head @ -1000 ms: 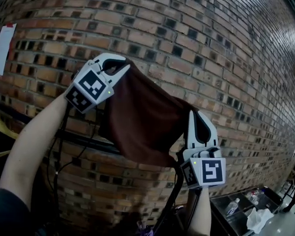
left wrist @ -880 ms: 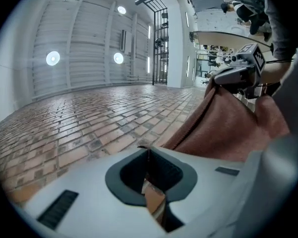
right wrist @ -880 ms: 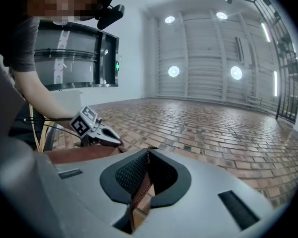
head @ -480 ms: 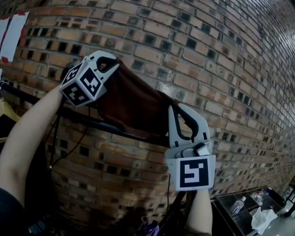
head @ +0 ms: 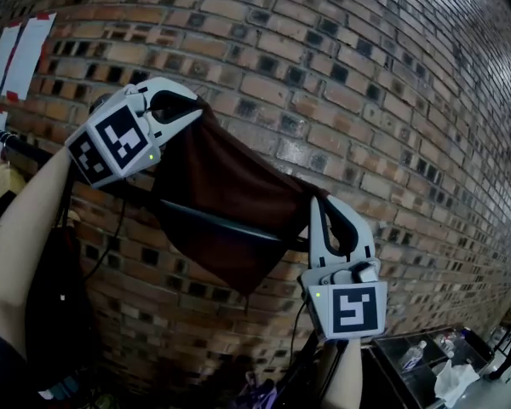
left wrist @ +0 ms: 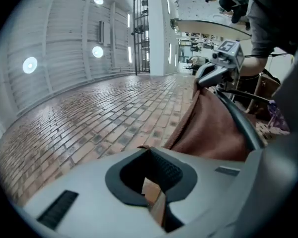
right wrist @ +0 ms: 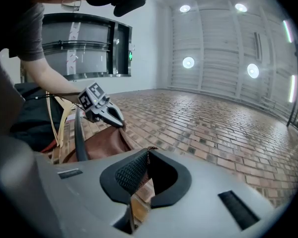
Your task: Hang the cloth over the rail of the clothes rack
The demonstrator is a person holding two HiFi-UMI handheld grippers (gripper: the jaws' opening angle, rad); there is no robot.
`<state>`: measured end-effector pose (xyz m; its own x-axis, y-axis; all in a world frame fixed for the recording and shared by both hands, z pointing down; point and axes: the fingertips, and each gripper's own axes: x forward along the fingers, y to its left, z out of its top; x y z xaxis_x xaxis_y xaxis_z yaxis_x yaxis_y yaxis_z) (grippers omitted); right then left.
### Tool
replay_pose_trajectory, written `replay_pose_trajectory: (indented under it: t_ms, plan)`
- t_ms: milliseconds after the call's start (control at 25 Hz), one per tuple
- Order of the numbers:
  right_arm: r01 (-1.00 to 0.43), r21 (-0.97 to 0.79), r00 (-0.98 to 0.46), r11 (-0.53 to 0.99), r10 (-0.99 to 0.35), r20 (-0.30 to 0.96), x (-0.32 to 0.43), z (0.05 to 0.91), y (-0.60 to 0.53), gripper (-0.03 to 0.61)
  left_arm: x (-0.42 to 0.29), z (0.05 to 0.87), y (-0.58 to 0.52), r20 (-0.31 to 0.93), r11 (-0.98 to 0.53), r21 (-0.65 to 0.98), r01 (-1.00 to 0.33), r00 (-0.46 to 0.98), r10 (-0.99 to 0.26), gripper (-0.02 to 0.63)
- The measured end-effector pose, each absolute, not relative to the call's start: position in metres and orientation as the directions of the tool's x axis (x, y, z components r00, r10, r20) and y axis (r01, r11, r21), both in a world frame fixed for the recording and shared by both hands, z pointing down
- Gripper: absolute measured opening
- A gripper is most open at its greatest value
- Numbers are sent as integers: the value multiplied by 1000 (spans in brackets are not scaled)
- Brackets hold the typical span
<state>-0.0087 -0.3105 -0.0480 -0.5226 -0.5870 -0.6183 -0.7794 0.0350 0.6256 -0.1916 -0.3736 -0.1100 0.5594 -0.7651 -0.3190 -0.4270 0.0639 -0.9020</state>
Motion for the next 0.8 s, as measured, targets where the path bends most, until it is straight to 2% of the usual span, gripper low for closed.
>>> replay_pose_trajectory:
  t_ms: [160,280,400,480,640,800]
  plan:
    - [-822,562,-515,92,-541,-665,9,-47,-299,29,-183,-93,-343,-271,72,-933,-352,558,-784,29]
    - [-839,513,-534,183,-460,-709,14,-45,-279,29,-184,-80,-315,-289,62,-918,-391,556,-780,29]
    - [-830,511,-554,224,-433,-711,15,-28,-267,29,-189,-58,-278,-348,102,-900,-424,557,-755,29]
    - [-824,522,-563,218,-411,-717,12,-14,-258,29,-194,-40,-253,-409,110,-865,-490,560,-720,29]
    - [-828,535,-553,169,-410,-725,7,18,-245,29,-205,0,-225,-553,39,-709,-704,521,-650,29]
    - [-838,518,-535,170,-443,-719,8,45,-245,29,-212,46,-232,-604,-6,-587,-809,443,-663,29]
